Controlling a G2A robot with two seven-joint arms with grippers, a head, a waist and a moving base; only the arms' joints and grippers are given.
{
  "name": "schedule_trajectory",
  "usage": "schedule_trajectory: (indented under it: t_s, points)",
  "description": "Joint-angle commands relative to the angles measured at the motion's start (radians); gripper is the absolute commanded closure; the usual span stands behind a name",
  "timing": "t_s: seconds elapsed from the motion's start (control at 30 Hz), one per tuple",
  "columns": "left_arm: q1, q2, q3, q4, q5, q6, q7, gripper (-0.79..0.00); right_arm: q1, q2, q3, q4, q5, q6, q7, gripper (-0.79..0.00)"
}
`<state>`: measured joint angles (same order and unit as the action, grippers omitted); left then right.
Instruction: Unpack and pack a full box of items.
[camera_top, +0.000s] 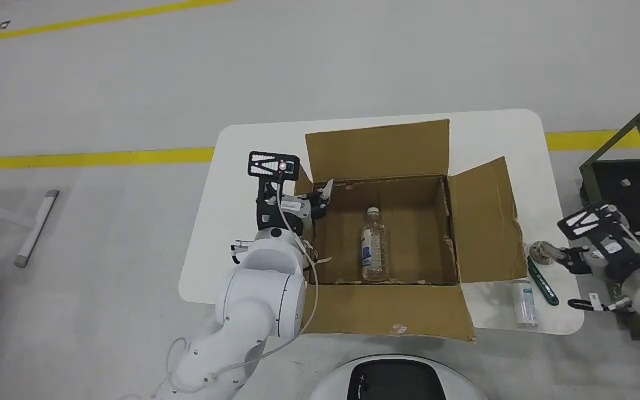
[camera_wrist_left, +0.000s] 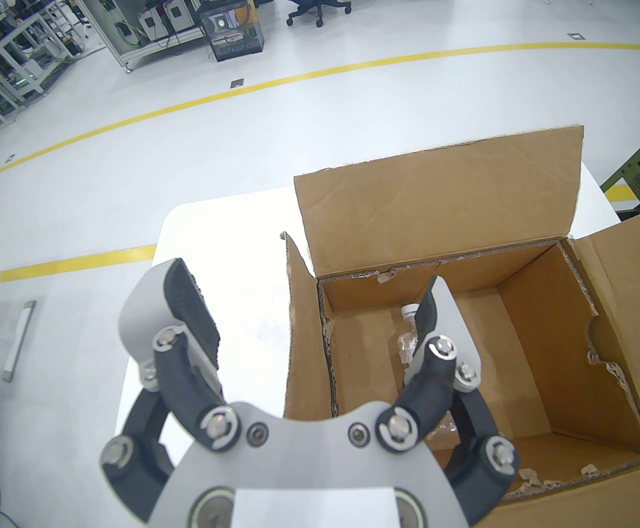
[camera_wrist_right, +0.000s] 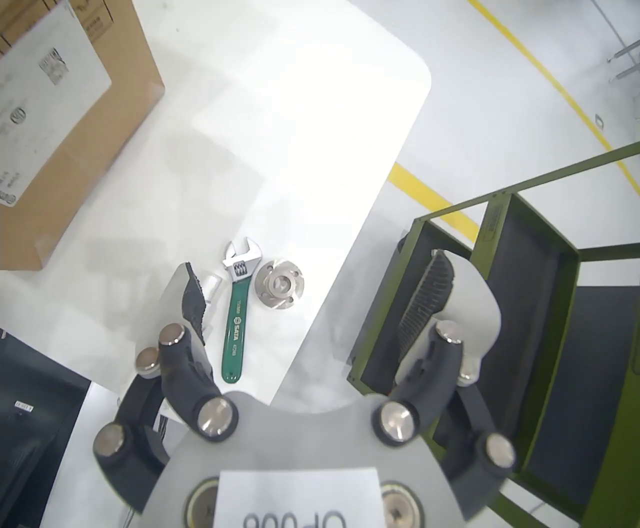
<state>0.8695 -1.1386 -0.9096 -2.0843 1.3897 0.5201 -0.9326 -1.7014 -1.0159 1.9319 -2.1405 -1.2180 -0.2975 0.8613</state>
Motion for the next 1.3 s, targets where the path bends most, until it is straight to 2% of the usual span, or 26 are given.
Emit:
schedule_trajectory:
  t_s: [0.0, 0.2, 0.37, 0.73, 0.83, 1.03, 1.27]
  points:
    - [0.000, 0.000, 0.000, 0.000, 0.000, 0.000, 0.000, -0.785, 0.028, 0.002, -0.019, 0.014, 0.011, 0.008, 0.080, -0.785]
    - [0.000, 0.000, 0.000, 0.000, 0.000, 0.000, 0.000, -0.785, 0.146, 0.015, -0.064, 0.077, 0.088, -0.027, 0.357, -0.785]
    - [0.000, 0.000, 0.000, 0.000, 0.000, 0.000, 0.000, -0.785, 0.196, 0.023, -0.086, 0.159, 0.181, -0.076, 0.463, -0.785]
    - [0.000, 0.000, 0.000, 0.000, 0.000, 0.000, 0.000, -0.785, 0.209, 0.028, -0.081, 0.186, 0.217, -0.105, 0.475, -0.785]
    - [0.000, 0.000, 0.000, 0.000, 0.000, 0.000, 0.000, -0.785, 0.196, 0.028, -0.050, 0.198, 0.281, -0.110, 0.422, -0.785]
    - [0.000, 0.000, 0.000, 0.000, 0.000, 0.000, 0.000, -0.785, 0.139, 0.029, -0.023, 0.126, 0.313, -0.015, 0.459, -0.785]
    - [0.000, 0.000, 0.000, 0.000, 0.000, 0.000, 0.000, -0.785, 0.136, 0.029, -0.108, 0.048, 0.356, 0.105, 0.535, -0.785]
